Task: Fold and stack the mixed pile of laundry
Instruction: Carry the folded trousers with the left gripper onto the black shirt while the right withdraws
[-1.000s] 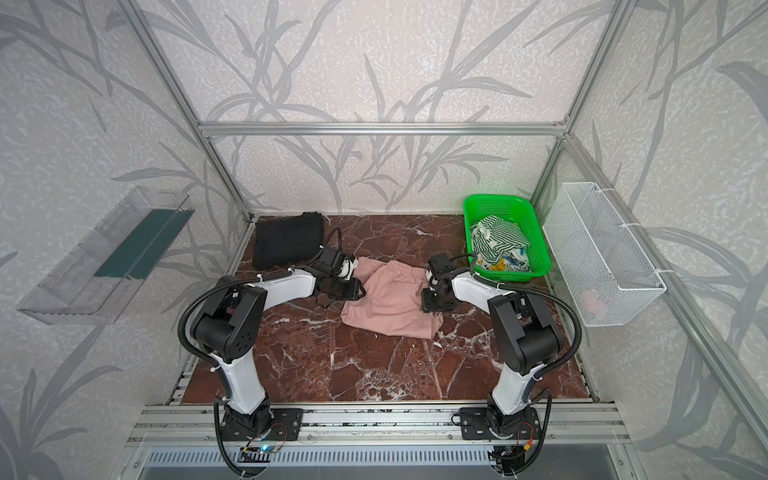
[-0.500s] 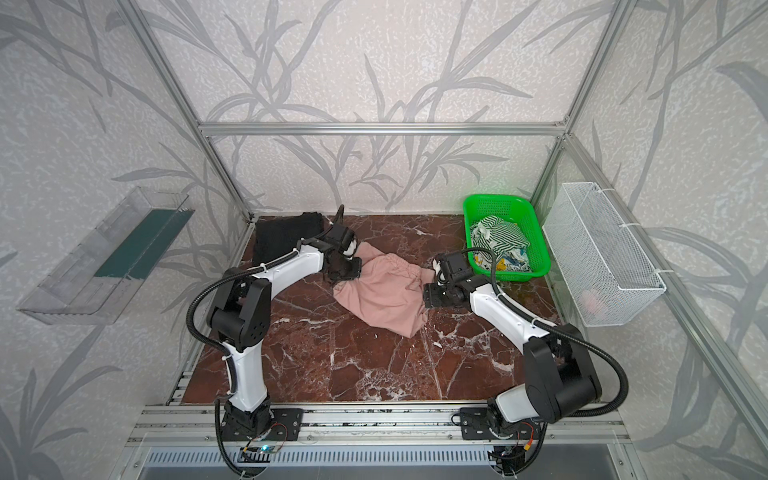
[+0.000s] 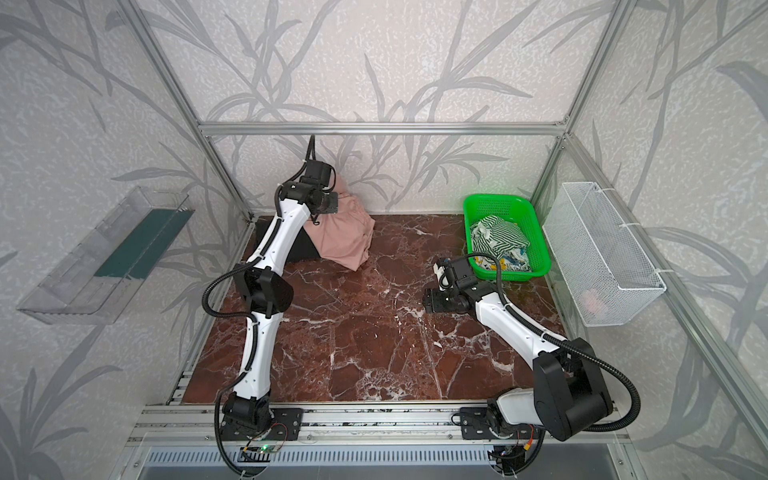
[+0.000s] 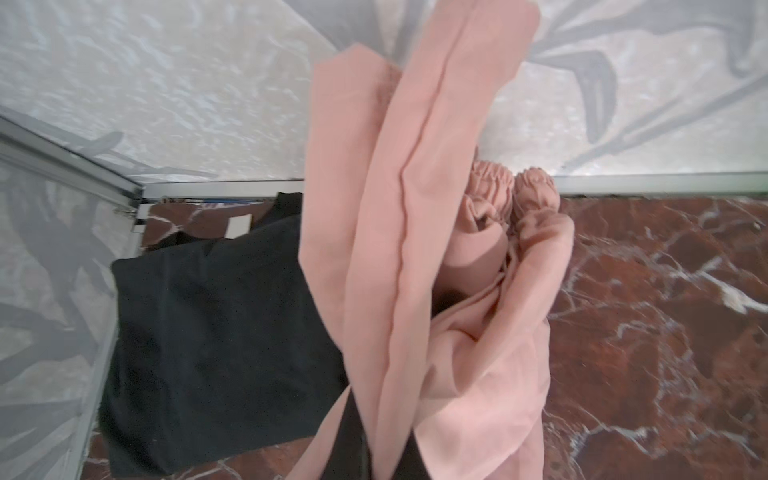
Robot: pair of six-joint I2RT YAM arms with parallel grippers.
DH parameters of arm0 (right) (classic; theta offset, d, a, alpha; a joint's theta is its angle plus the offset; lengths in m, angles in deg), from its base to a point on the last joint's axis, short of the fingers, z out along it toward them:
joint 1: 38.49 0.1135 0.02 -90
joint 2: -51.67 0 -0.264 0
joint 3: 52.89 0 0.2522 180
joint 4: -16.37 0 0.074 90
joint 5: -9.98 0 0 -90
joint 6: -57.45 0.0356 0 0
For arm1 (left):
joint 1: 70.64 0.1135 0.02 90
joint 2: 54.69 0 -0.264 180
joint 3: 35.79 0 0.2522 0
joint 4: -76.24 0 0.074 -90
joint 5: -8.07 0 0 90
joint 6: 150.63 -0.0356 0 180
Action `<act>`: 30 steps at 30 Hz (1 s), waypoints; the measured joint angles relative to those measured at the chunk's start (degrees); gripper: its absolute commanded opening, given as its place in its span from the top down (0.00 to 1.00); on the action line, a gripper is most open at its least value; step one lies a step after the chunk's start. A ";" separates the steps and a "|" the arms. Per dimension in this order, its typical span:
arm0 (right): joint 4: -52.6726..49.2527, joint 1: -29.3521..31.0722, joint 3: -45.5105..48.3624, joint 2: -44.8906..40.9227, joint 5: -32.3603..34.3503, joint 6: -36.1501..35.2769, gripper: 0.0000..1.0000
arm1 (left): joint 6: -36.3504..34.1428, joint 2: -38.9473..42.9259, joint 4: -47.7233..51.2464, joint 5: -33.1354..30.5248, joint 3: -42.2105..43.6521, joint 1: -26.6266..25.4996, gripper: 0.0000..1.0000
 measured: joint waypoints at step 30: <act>-0.50 0.00 -1.25 -1.38 -2.93 -0.46 0.26 | -7.67 2.73 -1.81 -2.71 8.59 15.98 0.97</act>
